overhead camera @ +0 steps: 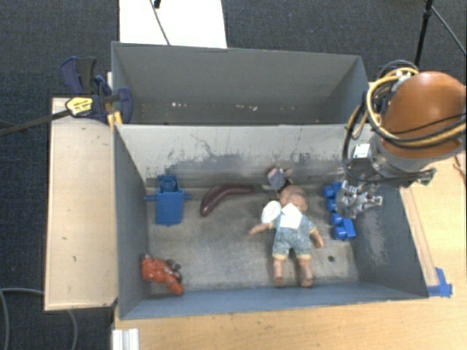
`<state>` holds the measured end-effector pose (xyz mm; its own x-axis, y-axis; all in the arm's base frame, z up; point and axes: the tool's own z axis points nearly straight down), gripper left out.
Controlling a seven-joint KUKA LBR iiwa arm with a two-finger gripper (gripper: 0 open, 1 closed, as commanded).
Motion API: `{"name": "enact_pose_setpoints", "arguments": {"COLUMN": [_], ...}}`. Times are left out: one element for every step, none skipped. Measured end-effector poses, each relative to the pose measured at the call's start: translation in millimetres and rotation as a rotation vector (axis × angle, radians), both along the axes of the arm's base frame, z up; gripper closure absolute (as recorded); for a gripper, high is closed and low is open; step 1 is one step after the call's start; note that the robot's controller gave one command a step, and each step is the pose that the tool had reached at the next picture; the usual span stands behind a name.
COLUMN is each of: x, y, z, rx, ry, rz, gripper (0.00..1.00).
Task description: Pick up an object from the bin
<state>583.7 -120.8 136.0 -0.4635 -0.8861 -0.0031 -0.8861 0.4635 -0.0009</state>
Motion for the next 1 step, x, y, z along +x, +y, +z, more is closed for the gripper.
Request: {"name": "enact_pose_setpoints", "arguments": {"x": [0.0], "y": [0.0], "z": [0.0], "rx": [0.000], "ry": [0.000], "rz": [-0.001], "gripper": [1.00]}}
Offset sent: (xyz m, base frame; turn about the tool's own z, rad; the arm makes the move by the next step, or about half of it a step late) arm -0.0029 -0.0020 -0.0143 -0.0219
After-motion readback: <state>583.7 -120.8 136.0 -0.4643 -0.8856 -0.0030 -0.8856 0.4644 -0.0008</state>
